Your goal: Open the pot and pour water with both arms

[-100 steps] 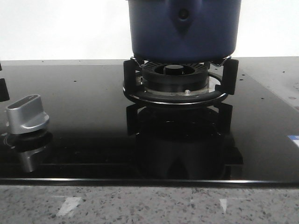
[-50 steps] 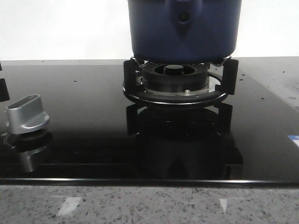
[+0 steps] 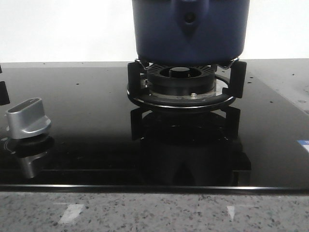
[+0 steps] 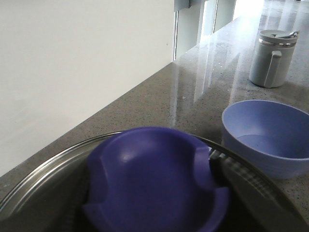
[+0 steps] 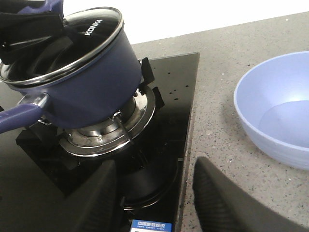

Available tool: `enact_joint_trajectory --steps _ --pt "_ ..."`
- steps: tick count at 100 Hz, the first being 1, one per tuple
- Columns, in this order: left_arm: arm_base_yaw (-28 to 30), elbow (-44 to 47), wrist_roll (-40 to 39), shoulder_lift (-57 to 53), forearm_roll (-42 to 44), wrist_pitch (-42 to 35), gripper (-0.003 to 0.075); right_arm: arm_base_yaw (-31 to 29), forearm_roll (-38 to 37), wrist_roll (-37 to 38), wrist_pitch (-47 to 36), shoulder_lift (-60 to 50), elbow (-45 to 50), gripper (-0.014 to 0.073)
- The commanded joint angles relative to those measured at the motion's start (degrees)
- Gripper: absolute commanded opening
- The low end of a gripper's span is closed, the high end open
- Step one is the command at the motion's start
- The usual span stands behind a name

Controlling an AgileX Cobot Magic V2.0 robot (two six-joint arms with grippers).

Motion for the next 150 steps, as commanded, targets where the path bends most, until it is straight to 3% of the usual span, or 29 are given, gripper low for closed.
enact_joint_trajectory --steps 1,12,115,136,150 --pt "-0.5 -1.7 0.0 -3.5 -4.9 4.5 0.0279 0.2 0.9 -0.4 -3.5 1.0 -1.3 0.0330" --pt "-0.5 -1.7 0.0 -3.5 -4.9 4.5 0.0320 0.2 0.9 -0.4 -3.5 1.0 -1.3 0.0330" --pt "1.1 -1.7 0.0 -7.8 -4.9 2.8 0.0314 0.2 0.9 -0.4 -3.4 1.0 -1.3 0.0330" --pt "4.2 -1.7 -0.6 -10.5 -4.9 2.9 0.0314 0.2 0.9 -0.4 -3.4 1.0 -1.3 0.0330" --pt "7.2 -1.7 -6.4 -11.8 -1.7 3.3 0.0314 0.2 0.9 -0.4 -3.3 1.0 -1.3 0.0330"
